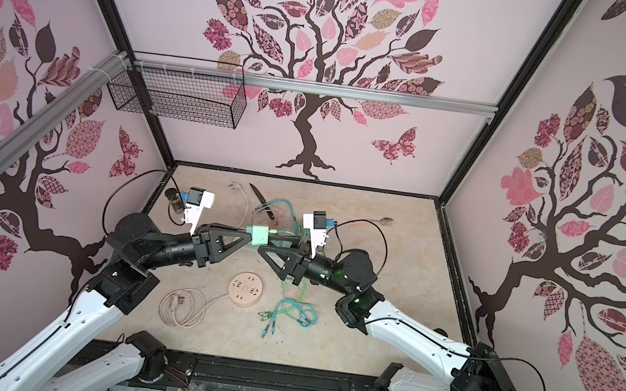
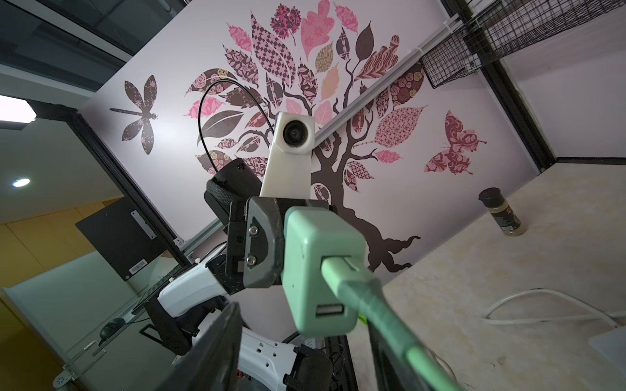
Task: Insert plugs into power strip
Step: Pick up the plug from the top-center of the table.
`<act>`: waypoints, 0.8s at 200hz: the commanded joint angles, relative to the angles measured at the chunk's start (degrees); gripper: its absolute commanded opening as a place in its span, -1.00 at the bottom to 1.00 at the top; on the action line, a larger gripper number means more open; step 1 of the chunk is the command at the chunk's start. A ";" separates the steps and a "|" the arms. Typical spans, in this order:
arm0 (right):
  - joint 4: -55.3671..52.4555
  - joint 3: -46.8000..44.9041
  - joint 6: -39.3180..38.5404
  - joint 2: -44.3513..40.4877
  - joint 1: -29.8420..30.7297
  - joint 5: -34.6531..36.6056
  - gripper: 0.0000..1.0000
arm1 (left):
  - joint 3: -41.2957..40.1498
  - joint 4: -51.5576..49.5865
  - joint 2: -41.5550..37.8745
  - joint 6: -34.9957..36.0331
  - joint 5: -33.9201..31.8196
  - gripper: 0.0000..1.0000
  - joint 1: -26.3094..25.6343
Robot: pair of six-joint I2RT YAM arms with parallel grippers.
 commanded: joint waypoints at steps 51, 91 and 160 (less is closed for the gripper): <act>6.62 4.11 1.81 2.72 -0.16 -0.45 -0.06 | -1.24 4.27 0.38 -1.00 3.17 -1.00 -0.16; 6.63 4.12 1.65 2.52 -0.17 -0.24 -0.16 | -1.33 4.19 0.28 -0.82 3.17 -1.00 -0.16; 4.06 4.20 -0.43 1.11 -0.33 0.76 -0.41 | -1.16 1.80 0.65 0.47 3.86 -1.00 -0.17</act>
